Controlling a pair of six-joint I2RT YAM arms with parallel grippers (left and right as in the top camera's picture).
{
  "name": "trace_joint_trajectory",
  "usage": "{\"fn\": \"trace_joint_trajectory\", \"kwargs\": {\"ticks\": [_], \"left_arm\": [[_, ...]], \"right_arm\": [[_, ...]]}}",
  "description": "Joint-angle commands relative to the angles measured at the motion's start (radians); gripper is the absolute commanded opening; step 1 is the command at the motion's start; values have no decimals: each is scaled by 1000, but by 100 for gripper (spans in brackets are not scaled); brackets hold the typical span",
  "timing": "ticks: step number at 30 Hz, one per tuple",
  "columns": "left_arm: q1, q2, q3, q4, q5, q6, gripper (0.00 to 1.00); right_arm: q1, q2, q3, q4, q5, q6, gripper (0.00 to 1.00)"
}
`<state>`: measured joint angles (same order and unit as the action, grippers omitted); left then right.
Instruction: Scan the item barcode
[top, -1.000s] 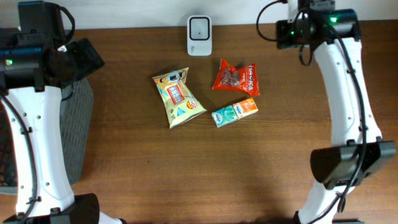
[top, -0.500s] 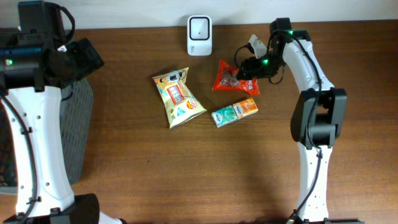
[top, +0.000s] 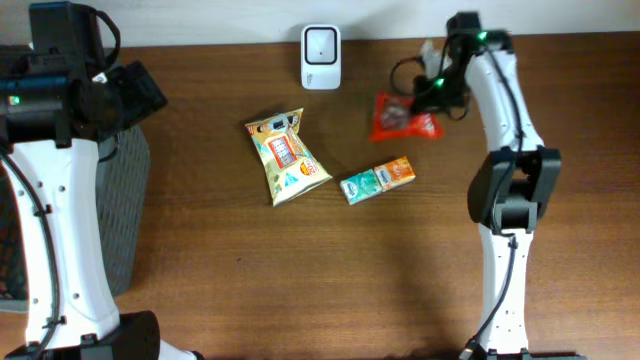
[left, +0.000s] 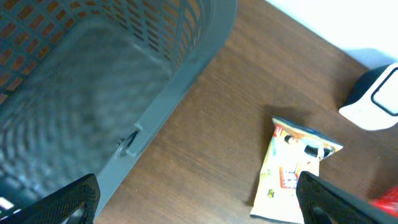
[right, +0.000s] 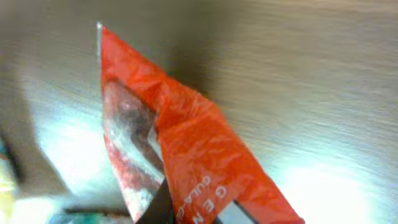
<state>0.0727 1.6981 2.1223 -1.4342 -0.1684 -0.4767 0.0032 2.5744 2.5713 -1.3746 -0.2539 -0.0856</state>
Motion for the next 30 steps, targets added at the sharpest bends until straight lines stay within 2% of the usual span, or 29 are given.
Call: {"fn": "trace_joint_trajectory", "kwargs": {"ticks": [1, 3, 5, 8, 10, 14, 16, 17, 18, 19, 20, 21, 23, 26, 27, 28, 29, 30], "left_arm": [[0, -5, 3, 1, -4, -9, 99], [0, -5, 3, 1, -4, -8, 99], [0, -5, 3, 1, -4, -9, 99], [0, -5, 3, 1, -4, -9, 99], [0, -5, 3, 1, -4, -9, 99], [0, -5, 3, 1, -4, -9, 99], [0, -5, 3, 1, -4, -9, 99], [0, -5, 3, 1, -4, -9, 99], [0, -5, 3, 1, -4, -9, 99], [0, -5, 3, 1, -4, -9, 99], [0, -5, 3, 1, -4, -9, 99], [0, -5, 3, 1, -4, -9, 99], [0, -5, 3, 1, -4, -9, 99], [0, -5, 3, 1, -4, -9, 99], [0, -5, 3, 1, -4, -9, 99], [0, -5, 3, 1, -4, -9, 99], [0, -5, 3, 1, -4, -9, 99], [0, -5, 3, 1, -4, -9, 99]], "right_arm": [[45, -57, 191, -97, 582, 121, 4], [90, -52, 177, -132, 866, 156, 4], [114, -49, 131, -135, 1010, 240, 4], [121, -48, 50, -125, 1014, 259, 4], [131, -48, -76, -75, 1007, 264, 4], [248, -48, -155, -40, 1007, 263, 10], [344, -48, -156, -29, 1004, 264, 24], [397, -48, -156, -8, 964, 263, 35], [436, -48, -156, 23, 894, 263, 48], [472, -48, -156, 64, 788, 263, 74], [490, -48, -155, 95, 692, 263, 84], [501, -48, -153, 116, 599, 262, 92], [492, -51, -114, 98, 517, 263, 100], [395, -53, 12, -21, 510, 262, 98], [342, -53, 20, -37, 475, 258, 86], [282, -52, 19, -57, 389, 243, 53], [208, -43, 1, -82, 245, 202, 14], [150, -41, -45, -90, 130, 194, 4]]}}
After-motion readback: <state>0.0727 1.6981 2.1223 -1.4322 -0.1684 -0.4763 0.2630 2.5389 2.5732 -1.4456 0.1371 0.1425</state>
